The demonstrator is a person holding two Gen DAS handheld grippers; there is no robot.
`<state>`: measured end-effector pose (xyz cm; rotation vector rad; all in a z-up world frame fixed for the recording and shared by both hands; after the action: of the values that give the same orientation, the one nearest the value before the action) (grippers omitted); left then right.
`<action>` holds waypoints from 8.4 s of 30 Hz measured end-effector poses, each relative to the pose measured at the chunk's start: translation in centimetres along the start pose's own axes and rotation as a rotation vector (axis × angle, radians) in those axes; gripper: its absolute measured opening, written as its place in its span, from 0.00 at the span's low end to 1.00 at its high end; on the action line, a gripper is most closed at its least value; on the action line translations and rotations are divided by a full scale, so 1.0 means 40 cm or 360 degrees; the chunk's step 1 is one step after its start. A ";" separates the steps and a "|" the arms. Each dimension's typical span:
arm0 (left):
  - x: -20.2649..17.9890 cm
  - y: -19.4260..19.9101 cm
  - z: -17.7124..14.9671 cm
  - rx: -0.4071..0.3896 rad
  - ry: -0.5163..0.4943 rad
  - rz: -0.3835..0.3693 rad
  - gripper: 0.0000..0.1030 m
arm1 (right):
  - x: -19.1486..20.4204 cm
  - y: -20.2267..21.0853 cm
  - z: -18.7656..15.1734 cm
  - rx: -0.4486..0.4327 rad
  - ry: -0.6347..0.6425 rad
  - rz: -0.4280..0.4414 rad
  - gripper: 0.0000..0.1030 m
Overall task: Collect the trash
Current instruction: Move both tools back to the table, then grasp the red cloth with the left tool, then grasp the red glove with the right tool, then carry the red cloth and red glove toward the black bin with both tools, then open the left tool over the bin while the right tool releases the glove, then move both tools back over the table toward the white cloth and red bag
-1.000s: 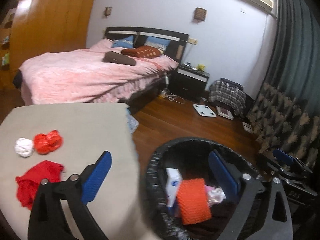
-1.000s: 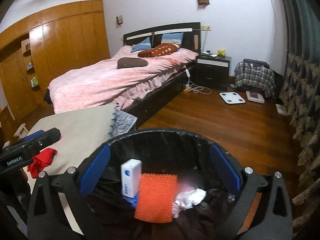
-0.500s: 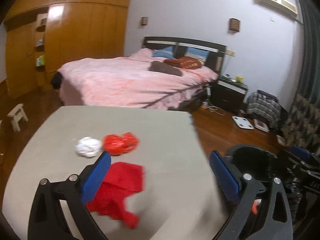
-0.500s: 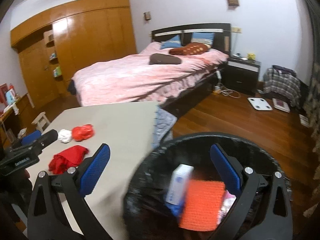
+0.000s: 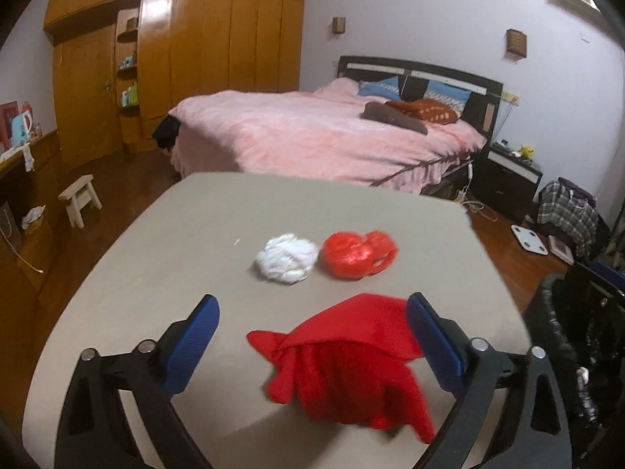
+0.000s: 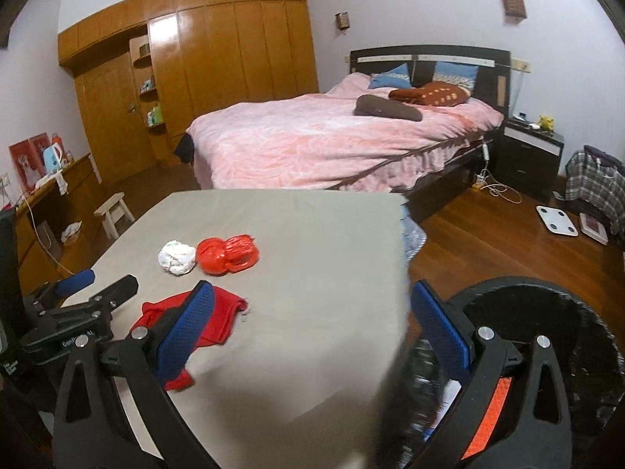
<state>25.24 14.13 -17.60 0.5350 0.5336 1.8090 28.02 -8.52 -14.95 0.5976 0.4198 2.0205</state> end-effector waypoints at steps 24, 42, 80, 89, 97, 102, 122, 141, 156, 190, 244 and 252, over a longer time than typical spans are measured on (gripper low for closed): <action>-0.080 -0.179 -0.079 0.0343 -0.0057 -0.0292 0.13 | 0.004 -0.162 -0.035 0.0124 0.0020 0.0003 0.95; 0.003 -0.052 0.030 0.0133 0.0119 -0.0308 0.09 | 0.039 -0.155 -0.028 0.0099 0.0049 0.0045 0.95; 0.335 -0.103 -0.122 0.0223 0.0210 0.0057 0.09 | 0.300 -0.321 -0.169 0.0423 0.0151 0.0239 0.88; 0.327 -0.101 -0.121 0.0237 0.0190 0.0054 0.09 | 0.310 -0.341 -0.198 0.0553 0.0121 0.0327 0.39; 0.293 -0.076 -0.101 0.0217 0.0163 0.0030 0.09 | 0.319 -0.306 -0.180 0.0509 0.0125 0.0405 0.07; 0.249 -0.044 -0.065 0.0178 0.0165 -0.0015 0.09 | 0.296 -0.259 -0.119 0.0408 0.0115 0.0403 0.07; -0.008 0.132 0.087 -0.0029 0.0031 -0.0242 0.09 | 0.168 -0.020 0.060 0.0089 0.0088 0.0306 0.07; -0.270 0.264 0.121 -0.0145 -0.0129 -0.0480 0.09 | -0.025 0.206 0.092 -0.0086 0.0025 0.0097 0.07; -0.462 0.329 0.085 -0.0139 -0.0257 -0.0683 0.09 | -0.162 0.317 0.043 -0.0123 -0.0064 -0.0078 0.07; -0.813 0.406 -0.021 -0.0107 -0.0524 -0.0988 0.09 | -0.472 0.492 -0.113 -0.0117 -0.0310 -0.0448 0.07; -0.252 0.129 0.071 -0.0058 -0.0125 -0.0268 0.94 | -0.214 0.202 -0.001 -0.0068 -0.0128 -0.0234 0.95; -0.099 0.060 0.070 -0.0061 -0.0062 -0.0113 0.94 | -0.116 0.072 0.038 -0.0042 -0.0094 -0.0121 0.95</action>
<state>26.22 9.93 -14.30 0.5181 0.4847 1.7347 28.83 -13.90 -13.33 0.6146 0.3741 1.9285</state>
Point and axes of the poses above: each gripper's, at about its wrist camera, not at the fingertips, and y roughly against the way its jaws point, x to its left, z to its top, the point moved 7 cm from there along -y, roughly the way its jaws point, and after that the axes turned 15 degrees about z, right-handed, at the moved point
